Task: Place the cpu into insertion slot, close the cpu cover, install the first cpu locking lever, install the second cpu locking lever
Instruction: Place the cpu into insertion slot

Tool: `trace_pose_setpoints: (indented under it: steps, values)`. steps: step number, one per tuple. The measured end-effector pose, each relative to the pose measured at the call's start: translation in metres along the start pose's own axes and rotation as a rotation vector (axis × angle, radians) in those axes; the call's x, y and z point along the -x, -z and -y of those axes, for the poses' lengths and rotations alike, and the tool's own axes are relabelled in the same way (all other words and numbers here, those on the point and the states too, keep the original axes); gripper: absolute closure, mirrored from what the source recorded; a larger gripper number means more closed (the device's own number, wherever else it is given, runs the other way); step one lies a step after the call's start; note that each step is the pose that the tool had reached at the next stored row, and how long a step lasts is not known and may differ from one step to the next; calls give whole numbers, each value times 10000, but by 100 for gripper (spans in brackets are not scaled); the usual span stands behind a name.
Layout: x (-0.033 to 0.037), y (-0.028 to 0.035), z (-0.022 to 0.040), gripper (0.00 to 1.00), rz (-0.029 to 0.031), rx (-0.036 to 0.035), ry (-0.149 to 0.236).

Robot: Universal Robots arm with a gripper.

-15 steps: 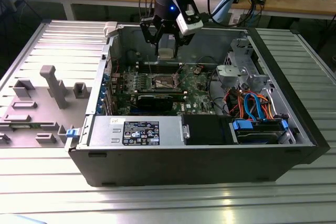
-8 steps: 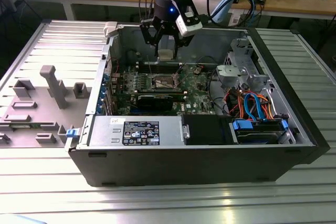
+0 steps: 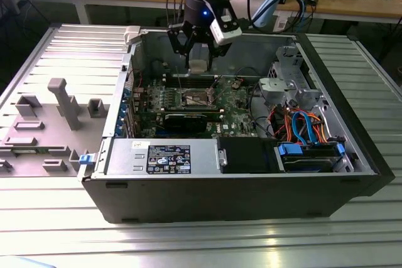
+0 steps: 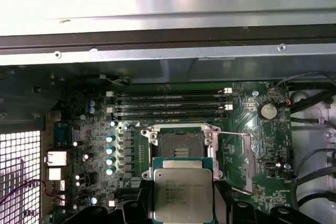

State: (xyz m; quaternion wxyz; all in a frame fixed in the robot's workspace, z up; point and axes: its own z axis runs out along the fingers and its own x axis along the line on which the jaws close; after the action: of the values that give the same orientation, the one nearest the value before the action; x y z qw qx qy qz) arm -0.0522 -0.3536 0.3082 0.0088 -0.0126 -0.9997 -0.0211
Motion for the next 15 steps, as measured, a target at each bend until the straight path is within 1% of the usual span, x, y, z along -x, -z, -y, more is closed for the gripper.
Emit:
trace_pose_setpoints:
  steps: [15]
  values:
    - [0,-53,2,45,0,0,0]
